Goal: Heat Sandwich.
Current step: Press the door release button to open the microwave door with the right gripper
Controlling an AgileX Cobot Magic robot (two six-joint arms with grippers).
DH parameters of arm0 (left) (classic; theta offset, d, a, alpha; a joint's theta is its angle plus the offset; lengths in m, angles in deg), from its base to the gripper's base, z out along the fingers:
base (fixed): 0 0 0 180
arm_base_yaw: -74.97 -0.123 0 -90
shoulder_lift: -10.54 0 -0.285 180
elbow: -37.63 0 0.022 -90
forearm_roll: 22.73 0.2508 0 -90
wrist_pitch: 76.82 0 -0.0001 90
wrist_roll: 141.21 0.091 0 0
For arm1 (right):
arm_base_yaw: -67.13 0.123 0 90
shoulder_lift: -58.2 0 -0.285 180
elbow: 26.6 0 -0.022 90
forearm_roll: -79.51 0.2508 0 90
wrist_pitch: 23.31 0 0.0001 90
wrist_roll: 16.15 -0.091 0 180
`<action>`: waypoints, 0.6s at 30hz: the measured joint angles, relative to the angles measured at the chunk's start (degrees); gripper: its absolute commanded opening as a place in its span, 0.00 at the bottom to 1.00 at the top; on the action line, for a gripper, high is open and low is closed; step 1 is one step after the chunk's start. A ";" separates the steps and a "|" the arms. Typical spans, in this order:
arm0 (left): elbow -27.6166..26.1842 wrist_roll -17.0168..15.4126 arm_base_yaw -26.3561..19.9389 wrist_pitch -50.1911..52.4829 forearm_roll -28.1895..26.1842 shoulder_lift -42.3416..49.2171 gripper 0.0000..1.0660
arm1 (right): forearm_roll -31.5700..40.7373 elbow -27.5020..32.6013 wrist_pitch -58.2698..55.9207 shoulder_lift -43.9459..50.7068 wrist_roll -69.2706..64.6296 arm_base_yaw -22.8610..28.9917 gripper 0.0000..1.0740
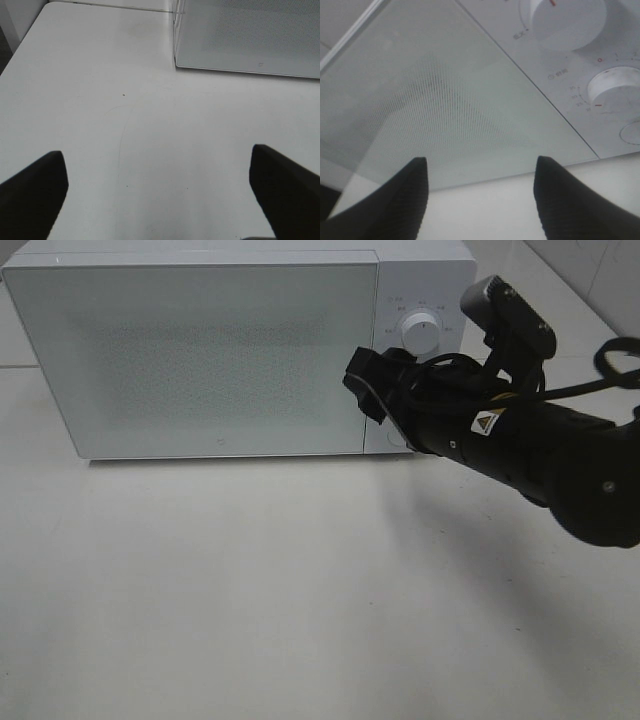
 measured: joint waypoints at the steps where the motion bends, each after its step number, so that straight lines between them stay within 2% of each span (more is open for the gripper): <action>1: 0.00 0.00 0.00 0.00 0.00 0.00 0.85 | -0.11 0.00 -2.35 1.09 2.41 0.00 0.58; 6: 0.00 0.00 0.00 0.00 0.00 0.00 0.85 | -0.17 0.06 -12.49 5.84 11.29 -0.11 0.58; 10: 0.00 0.00 0.00 0.00 0.00 0.00 0.85 | -2.81 -1.55 -26.30 8.77 15.99 -3.38 0.58; 11: 0.00 0.00 0.00 0.00 0.00 0.00 0.85 | -2.81 -1.55 -26.30 8.77 15.99 -3.38 0.58; 13: 0.00 0.00 0.00 0.00 0.00 0.00 0.85 | -5.50 -3.32 -32.20 9.11 16.84 -5.04 0.58; 14: 0.00 0.00 0.00 0.00 0.00 0.00 0.85 | -8.77 -5.56 -38.96 9.45 17.07 -6.36 0.58; 17: 0.00 0.00 0.00 0.00 0.00 0.00 0.85 | -11.57 -7.62 -44.40 9.57 17.07 -7.68 0.58; 18: 0.00 0.00 0.00 0.00 0.00 0.00 0.85 | -14.04 -9.68 -49.62 9.68 17.07 -9.00 0.58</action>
